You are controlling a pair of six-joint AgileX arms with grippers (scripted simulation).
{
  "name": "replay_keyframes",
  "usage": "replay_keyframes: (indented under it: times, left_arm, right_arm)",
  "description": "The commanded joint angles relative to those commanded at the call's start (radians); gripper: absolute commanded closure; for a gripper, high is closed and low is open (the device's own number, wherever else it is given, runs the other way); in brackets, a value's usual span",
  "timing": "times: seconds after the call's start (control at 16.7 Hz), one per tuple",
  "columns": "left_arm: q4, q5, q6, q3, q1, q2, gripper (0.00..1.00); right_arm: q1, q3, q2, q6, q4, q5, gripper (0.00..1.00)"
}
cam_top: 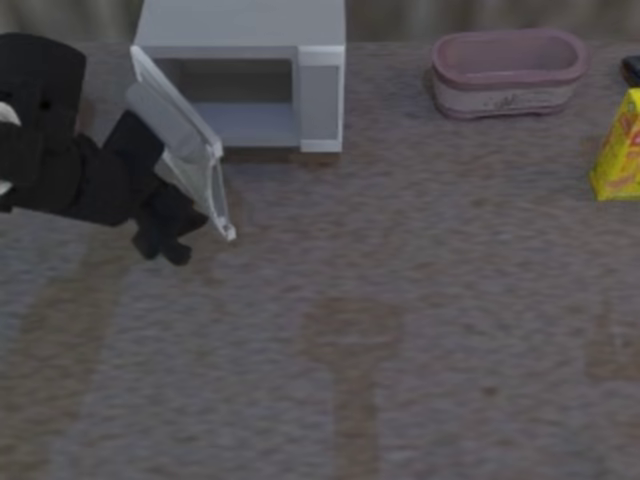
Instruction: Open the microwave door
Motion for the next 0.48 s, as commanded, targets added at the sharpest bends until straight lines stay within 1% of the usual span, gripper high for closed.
replay_keyframes:
  times: [0.3,0.36,0.48]
  left_arm:
    - [0.0,0.0,0.0,0.0,0.0,0.0,0.02]
    - [0.0,0.0,0.0,0.0,0.0,0.0,0.0]
    - [0.0,0.0,0.0,0.0,0.0,0.0,0.0]
  right_arm:
    - [0.0,0.0,0.0,0.0,0.0,0.0,0.0]
    - [0.0,0.0,0.0,0.0,0.0,0.0,0.0]
    - [0.0,0.0,0.0,0.0,0.0,0.0,0.0]
